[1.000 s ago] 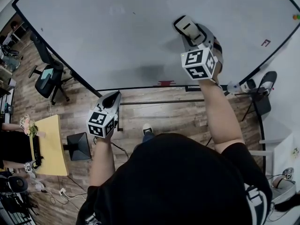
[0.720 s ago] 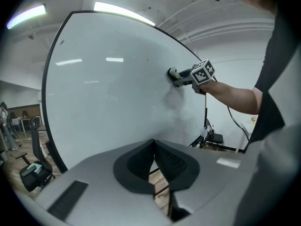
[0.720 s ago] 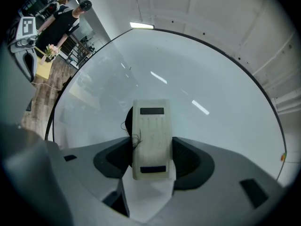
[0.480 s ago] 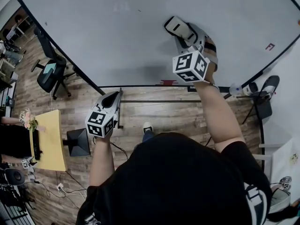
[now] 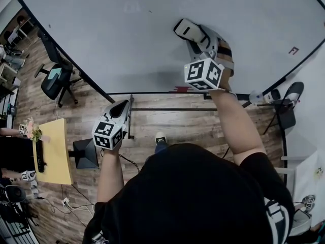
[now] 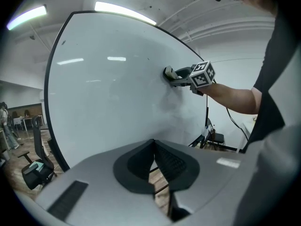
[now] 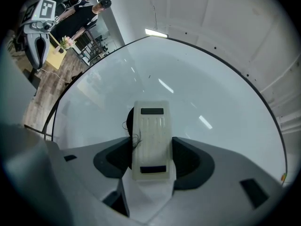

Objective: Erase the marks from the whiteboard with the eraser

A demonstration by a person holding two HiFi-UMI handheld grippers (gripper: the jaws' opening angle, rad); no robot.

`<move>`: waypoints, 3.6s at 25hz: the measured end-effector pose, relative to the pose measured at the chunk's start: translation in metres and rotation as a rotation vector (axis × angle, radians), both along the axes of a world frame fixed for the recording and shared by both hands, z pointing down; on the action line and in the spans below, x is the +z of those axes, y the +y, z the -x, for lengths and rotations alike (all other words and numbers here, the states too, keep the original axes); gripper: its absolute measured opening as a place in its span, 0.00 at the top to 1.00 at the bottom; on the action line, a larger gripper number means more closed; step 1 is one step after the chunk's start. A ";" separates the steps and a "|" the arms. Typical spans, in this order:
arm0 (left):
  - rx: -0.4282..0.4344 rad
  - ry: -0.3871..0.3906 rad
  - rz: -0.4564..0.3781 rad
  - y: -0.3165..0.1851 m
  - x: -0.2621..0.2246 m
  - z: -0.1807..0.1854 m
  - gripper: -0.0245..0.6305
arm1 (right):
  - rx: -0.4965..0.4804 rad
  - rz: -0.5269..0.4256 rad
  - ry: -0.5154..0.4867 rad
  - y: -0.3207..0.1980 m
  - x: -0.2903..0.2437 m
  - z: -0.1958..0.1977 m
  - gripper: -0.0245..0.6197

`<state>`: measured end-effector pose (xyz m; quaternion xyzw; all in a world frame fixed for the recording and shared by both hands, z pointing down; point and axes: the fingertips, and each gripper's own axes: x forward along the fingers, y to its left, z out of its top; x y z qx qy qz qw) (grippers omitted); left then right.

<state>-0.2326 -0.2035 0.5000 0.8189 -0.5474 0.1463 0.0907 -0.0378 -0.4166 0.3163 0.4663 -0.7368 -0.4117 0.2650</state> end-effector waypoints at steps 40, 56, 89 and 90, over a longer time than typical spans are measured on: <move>0.151 -0.022 0.040 -0.046 0.003 -0.047 0.94 | 0.027 0.194 -0.479 -0.033 -0.045 -0.164 0.57; 0.205 -0.047 0.022 -0.050 -0.013 -0.055 0.94 | 0.013 0.288 -0.670 -0.027 -0.039 -0.189 0.57; 0.260 0.001 0.011 -0.014 -0.009 -0.114 0.94 | -0.051 0.526 -0.785 0.097 0.040 -0.225 0.57; 0.259 0.002 0.013 -0.013 -0.008 -0.116 0.94 | -0.050 0.531 -0.789 0.100 0.042 -0.227 0.57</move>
